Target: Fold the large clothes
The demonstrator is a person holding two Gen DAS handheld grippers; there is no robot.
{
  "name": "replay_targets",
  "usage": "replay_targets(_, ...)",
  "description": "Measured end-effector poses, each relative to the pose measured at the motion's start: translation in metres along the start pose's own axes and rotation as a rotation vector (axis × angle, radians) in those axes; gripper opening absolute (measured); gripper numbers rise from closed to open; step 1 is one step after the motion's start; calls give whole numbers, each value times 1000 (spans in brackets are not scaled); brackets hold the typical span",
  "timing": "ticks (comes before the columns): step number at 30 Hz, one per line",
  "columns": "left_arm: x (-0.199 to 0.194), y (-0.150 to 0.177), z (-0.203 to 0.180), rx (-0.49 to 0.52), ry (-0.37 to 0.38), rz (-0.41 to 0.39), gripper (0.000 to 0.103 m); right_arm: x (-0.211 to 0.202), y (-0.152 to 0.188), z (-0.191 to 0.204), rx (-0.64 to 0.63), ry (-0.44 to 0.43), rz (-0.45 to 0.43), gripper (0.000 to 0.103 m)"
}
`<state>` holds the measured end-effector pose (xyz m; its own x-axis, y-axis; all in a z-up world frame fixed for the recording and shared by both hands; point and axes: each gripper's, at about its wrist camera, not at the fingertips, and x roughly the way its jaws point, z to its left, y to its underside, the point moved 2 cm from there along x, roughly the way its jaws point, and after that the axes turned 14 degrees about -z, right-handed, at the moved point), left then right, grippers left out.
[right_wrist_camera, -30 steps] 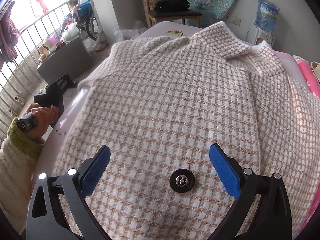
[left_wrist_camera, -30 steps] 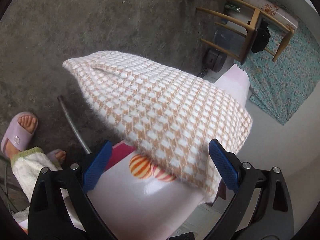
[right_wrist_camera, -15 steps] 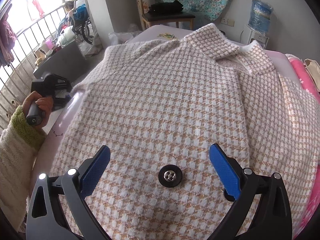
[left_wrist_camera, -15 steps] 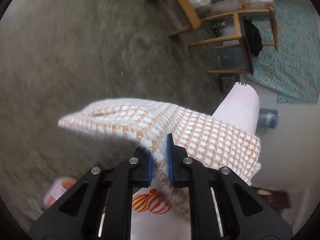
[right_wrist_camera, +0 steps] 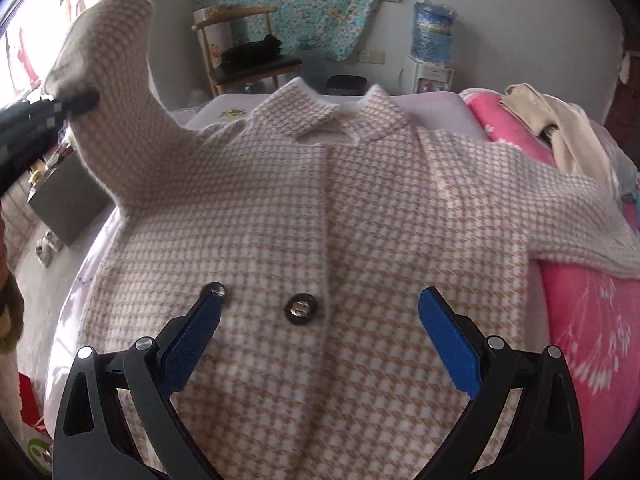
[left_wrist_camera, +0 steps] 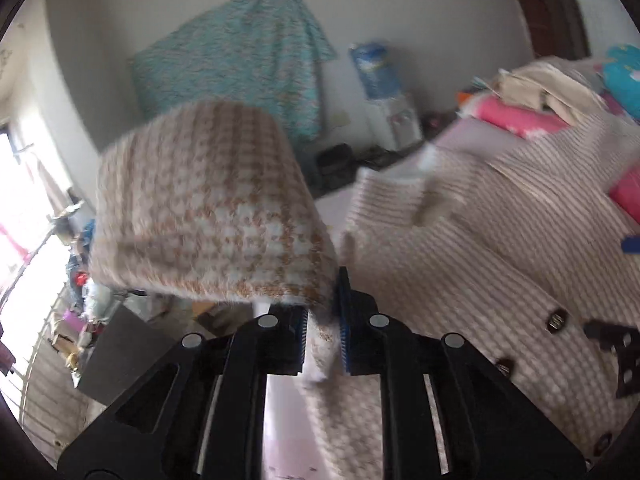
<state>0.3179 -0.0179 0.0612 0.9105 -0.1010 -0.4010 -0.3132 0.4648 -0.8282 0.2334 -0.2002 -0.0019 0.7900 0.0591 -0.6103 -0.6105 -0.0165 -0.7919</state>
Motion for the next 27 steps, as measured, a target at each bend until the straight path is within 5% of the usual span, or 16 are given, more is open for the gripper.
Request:
replay_targets(3,14,50,-47,-50,155,165,43,-16,10,-27,52,53,5,97)
replay_targets(5,19,80,-58,-126,220,243,43,-24,19,-42,81,74,16,97)
replay_targets(9,4,110,-37,-305,247,248,48,-27,22,-62,115,72,36,97)
replay_targets(14,0,124,10,-443,166,244,59,-10,-4,-72,248,-102,23,97)
replay_targets(20,35,152,30,-529,121,389,61,59,-65,-36,302,-285,83,96)
replay_targets(23,34,155,29,-553,137,358,73,109,-98,-2,214,-293,119,94)
replay_targets(27,38,153,20,-505,129,365,84,187,-125,31,108,-190,197,87)
